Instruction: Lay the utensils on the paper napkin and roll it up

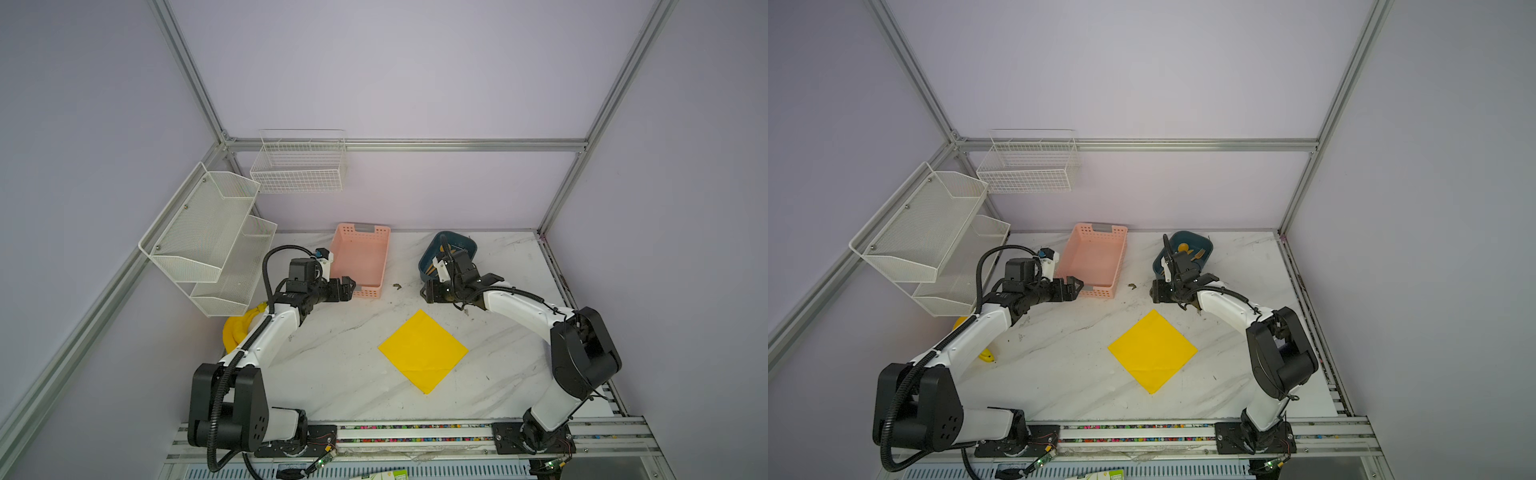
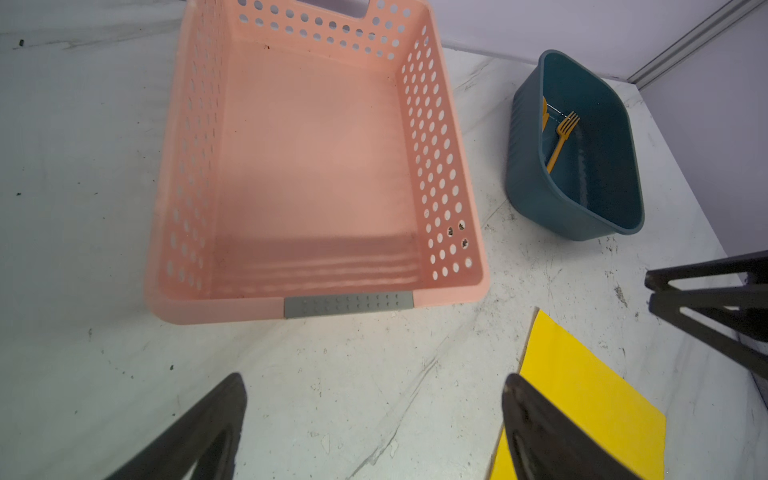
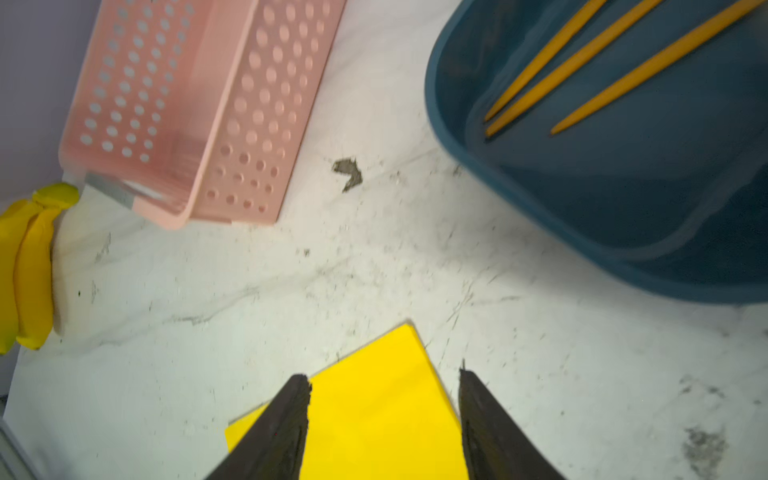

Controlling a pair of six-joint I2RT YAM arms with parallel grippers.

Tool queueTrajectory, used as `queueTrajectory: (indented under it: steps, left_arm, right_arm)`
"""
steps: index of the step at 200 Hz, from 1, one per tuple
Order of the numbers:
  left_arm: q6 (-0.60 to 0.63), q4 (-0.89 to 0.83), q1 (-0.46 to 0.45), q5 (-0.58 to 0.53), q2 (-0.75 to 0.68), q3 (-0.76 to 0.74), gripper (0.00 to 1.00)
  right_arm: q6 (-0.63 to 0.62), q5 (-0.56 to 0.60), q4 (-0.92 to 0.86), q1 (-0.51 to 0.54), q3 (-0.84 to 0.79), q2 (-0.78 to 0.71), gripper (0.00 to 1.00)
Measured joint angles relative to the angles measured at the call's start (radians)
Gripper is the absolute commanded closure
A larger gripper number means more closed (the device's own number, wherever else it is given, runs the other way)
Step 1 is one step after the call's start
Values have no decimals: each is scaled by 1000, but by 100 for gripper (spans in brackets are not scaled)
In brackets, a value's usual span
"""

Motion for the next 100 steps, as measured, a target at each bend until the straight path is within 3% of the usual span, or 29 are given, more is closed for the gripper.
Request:
queueTrajectory:
  steps: [100]
  left_arm:
    - [26, 0, 0, 2, 0, 0, 4]
  right_arm:
    - [115, -145, 58, 68, -151, 24, 46]
